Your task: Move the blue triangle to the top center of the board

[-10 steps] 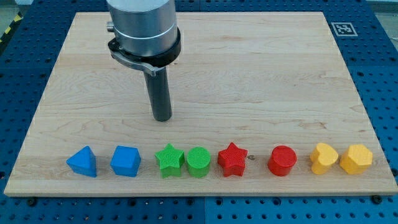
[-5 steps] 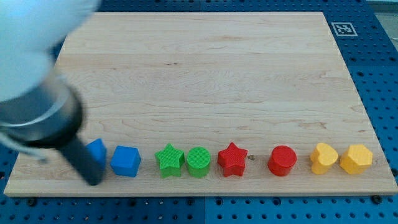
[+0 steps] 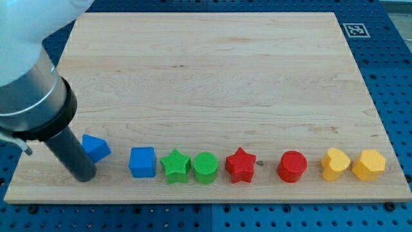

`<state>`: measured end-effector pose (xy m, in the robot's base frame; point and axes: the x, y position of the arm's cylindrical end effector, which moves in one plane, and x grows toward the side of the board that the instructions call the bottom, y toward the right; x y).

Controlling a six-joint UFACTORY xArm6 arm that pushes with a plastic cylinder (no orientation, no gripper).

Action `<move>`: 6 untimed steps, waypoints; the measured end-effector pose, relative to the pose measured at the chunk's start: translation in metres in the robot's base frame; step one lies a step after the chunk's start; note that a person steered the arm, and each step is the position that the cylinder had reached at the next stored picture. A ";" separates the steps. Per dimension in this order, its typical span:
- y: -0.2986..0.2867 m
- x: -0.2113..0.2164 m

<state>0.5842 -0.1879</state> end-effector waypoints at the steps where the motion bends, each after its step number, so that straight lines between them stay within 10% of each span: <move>1: 0.001 -0.025; 6: 0.065 -0.172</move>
<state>0.4117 -0.1230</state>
